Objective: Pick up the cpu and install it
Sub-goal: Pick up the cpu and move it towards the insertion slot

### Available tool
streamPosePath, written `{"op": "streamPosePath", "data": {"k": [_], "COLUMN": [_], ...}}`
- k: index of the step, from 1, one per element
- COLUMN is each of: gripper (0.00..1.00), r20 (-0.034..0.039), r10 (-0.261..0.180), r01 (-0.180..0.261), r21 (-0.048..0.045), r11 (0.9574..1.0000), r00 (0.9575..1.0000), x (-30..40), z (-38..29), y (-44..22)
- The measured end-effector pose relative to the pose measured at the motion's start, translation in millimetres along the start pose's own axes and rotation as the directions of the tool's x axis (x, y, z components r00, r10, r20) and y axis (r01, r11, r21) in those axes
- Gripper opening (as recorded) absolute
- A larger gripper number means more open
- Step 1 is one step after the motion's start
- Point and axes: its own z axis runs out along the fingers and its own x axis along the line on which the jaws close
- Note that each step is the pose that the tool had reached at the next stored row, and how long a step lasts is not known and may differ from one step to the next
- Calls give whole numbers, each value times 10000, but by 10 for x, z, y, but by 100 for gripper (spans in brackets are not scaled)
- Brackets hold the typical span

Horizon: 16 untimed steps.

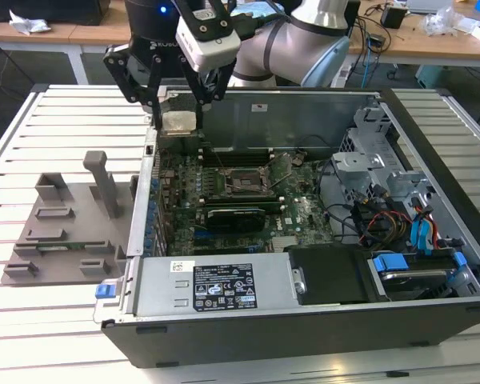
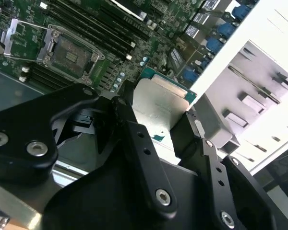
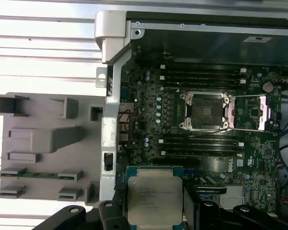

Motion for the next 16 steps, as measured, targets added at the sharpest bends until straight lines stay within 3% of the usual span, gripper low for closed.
{"op": "streamPosePath", "data": {"k": [11,16], "gripper": [55,55], "r20": [0,0], "r10": [1,0], "r01": [-1,0], "r21": [1,0], "r11": [10000,10000], "r00": [10000,10000], "x": [-241,-318], "z": [1,2], "y": [-9,-11]}}
